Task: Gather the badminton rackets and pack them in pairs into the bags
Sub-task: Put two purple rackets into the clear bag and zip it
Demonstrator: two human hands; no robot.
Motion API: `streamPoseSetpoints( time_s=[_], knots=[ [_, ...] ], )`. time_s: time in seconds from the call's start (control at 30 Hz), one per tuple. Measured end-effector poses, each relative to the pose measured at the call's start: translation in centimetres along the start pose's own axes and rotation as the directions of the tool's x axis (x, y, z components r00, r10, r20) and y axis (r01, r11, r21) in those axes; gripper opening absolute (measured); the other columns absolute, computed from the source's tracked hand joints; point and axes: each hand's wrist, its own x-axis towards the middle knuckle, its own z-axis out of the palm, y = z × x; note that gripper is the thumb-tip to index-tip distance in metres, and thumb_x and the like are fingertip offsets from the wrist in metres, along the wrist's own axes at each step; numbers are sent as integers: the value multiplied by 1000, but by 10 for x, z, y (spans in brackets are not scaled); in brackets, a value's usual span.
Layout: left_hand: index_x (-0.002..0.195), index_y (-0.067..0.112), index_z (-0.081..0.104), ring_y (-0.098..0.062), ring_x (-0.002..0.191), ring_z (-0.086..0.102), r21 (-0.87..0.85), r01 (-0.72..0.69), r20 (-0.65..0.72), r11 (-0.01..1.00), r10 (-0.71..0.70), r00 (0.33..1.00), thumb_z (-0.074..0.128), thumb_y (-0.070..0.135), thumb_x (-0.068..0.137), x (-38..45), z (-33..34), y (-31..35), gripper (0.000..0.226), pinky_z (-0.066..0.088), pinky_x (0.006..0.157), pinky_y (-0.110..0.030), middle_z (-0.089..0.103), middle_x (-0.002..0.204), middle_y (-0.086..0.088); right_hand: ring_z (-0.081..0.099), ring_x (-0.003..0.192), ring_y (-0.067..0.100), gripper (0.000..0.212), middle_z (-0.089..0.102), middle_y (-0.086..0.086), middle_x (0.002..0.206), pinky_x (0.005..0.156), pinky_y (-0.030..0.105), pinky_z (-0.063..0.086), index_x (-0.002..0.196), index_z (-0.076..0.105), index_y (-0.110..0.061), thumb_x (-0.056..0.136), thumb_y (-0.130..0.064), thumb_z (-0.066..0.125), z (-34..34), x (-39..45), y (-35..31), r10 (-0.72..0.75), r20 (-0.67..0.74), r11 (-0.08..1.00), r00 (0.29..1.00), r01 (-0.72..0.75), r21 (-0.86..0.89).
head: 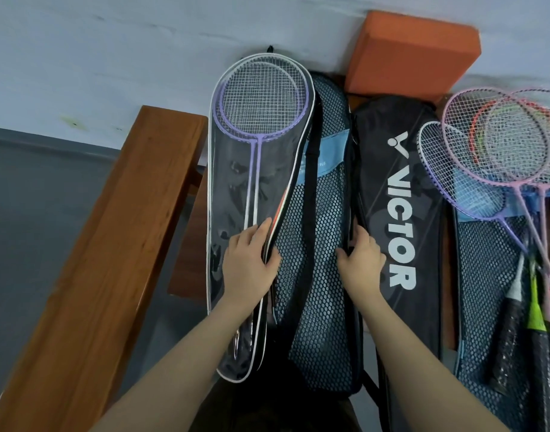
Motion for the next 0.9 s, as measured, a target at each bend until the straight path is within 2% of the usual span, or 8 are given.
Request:
streamPoseSetpoints(
  time_s=[0.17, 0.3, 0.33, 0.47, 0.63, 0.73, 0.8, 0.9],
  knots=[
    [135, 23, 45, -31, 112, 49, 74, -34, 61, 997, 30, 998, 62, 31, 83, 1, -2, -3, 55, 42, 91, -44, 55, 126, -6, 58, 97, 21, 38, 62, 9, 109, 92, 38, 47, 122, 53, -10, 84, -9, 57, -9, -3, -2, -15, 27, 947, 1000, 5, 320],
    [136, 27, 42, -31, 117, 41, 166, -23, 147, 986, -2, 989, 57, 40, 84, 2, 0, -1, 56, 39, 93, -43, 47, 130, -4, 56, 80, -3, 33, 59, -13, 93, 78, 9, 44, 119, 53, -13, 87, -7, 55, -20, -9, -8, -49, 33, 916, 998, 31, 400],
    [136, 27, 42, -31, 118, 41, 157, -14, 135, 987, -8, 991, 57, 39, 84, 1, 0, 0, 56, 37, 95, -44, 48, 131, -4, 56, 80, -5, 35, 58, -16, 92, 77, 8, 43, 121, 51, -15, 87, -8, 55, -22, -10, -10, -57, 39, 918, 998, 37, 395],
    [136, 22, 45, -30, 114, 50, 60, -13, 51, 998, 10, 999, 61, 28, 83, -1, -5, -2, 55, 37, 97, -44, 56, 128, -6, 57, 94, 13, 54, 59, -6, 107, 87, 30, 47, 136, 38, -23, 87, -10, 57, -19, -11, -13, -39, 88, 925, 995, 3, 379],
    [135, 22, 46, -25, 112, 53, 16, -31, 44, 999, 30, 999, 62, 27, 83, 2, -16, -4, 55, 32, 97, -40, 58, 127, -1, 52, 107, 22, 52, 48, 9, 122, 91, 24, 39, 138, 40, -19, 90, -16, 57, -3, -23, -8, -87, -3, 964, 996, 85, 250],
    [134, 22, 47, -24, 109, 55, 5, -49, 19, 999, 49, 999, 62, 25, 83, 2, -18, -6, 53, 33, 96, -39, 60, 125, 0, 47, 107, 30, 53, 49, 15, 121, 95, 35, 36, 138, 40, -19, 89, -14, 58, 8, -27, -6, -62, -81, 986, 995, 73, 150],
    [133, 22, 48, -23, 109, 56, -1, -53, 15, 999, 53, 998, 61, 23, 83, 3, -18, -7, 52, 34, 96, -39, 60, 124, 0, 47, 111, 30, 57, 48, 15, 125, 98, 37, 36, 140, 37, -19, 88, -13, 58, 8, -27, -4, -12, -102, 983, 995, 30, 180],
    [134, 23, 48, -21, 111, 54, 12, -69, 22, 998, 69, 997, 60, 25, 83, 3, -17, -8, 52, 34, 95, -37, 59, 126, 2, 46, 123, 20, 55, 49, 7, 134, 103, 24, 31, 139, 38, -18, 88, -7, 56, 2, -26, -7, 8, -31, 939, 999, 3, 345]
  ],
)
